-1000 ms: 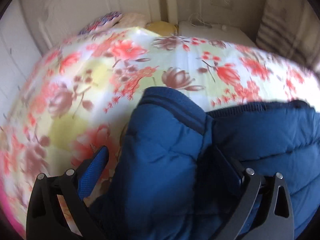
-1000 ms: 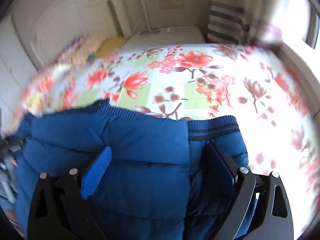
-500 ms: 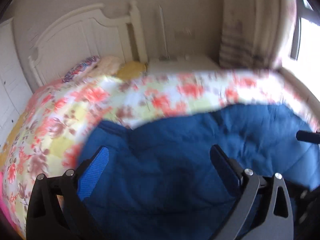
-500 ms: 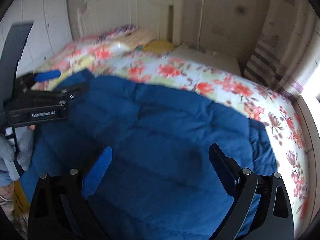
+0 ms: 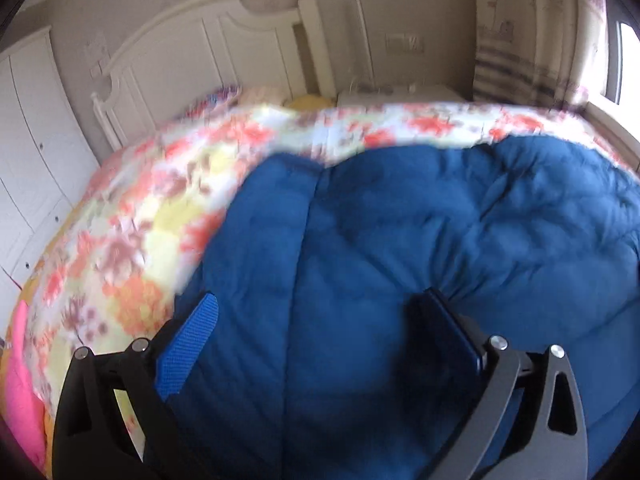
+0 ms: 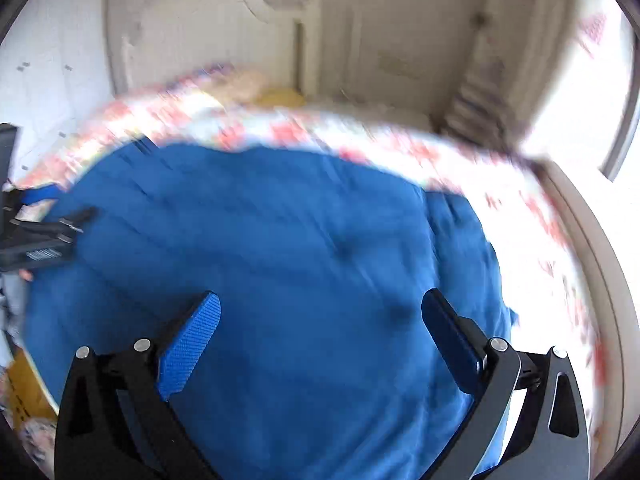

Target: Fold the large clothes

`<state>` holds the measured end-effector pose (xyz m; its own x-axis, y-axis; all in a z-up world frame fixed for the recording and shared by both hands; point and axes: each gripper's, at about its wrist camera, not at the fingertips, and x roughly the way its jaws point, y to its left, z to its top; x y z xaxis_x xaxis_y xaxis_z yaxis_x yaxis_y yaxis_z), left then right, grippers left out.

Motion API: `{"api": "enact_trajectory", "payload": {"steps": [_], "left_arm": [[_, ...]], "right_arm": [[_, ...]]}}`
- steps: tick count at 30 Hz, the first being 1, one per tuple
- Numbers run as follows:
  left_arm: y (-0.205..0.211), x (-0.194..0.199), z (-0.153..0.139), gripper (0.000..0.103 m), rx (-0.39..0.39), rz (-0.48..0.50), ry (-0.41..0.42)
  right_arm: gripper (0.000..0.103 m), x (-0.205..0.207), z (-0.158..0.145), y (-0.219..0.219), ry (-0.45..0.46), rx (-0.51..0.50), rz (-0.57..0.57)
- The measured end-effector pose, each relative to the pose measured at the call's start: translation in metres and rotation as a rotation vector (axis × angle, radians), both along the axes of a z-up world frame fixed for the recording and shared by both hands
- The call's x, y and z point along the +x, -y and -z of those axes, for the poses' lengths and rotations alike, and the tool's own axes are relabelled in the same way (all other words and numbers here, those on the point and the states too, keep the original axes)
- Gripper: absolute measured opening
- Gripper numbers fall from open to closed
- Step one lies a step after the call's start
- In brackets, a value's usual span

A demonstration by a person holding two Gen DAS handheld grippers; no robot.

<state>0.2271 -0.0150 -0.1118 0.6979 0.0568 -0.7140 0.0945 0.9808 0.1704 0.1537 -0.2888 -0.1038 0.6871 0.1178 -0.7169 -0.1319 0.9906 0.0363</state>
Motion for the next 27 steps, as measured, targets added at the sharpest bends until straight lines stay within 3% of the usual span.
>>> {"api": "enact_trajectory", "payload": {"steps": [2,6,9,12,15,16,22,27], "left_arm": [[-0.010,-0.001,0.003,0.101,-0.064,-0.006,0.013],[-0.002,-0.006,0.002,0.101,0.000,-0.018,0.026],[-0.003,-0.023,-0.010,0.100,-0.041,-0.015,0.034],[0.011,-0.059,-0.023,0.101,-0.083,0.064,0.077],[0.041,-0.080,-0.006,0.101,-0.012,0.164,0.067],[0.047,-0.079,0.003,0.101,0.024,0.154,0.068],[0.042,-0.072,0.012,0.101,-0.003,0.167,0.048],[0.039,-0.073,0.015,0.101,-0.009,0.169,0.052]], "right_arm": [[0.099,-0.002,0.000,0.003,0.009,0.017,0.013],[0.098,-0.010,-0.012,-0.012,0.019,-0.054,0.060],[0.098,-0.032,-0.026,-0.030,0.083,-0.005,-0.001],[0.098,-0.047,-0.028,-0.060,0.101,-0.036,-0.106],[0.098,-0.042,-0.001,-0.084,0.047,-0.102,-0.161],[0.099,-0.041,0.006,-0.086,0.053,-0.107,-0.155],[0.098,-0.042,0.004,-0.082,0.045,-0.116,-0.163],[0.098,-0.061,-0.011,-0.056,0.077,-0.109,-0.087]]}}
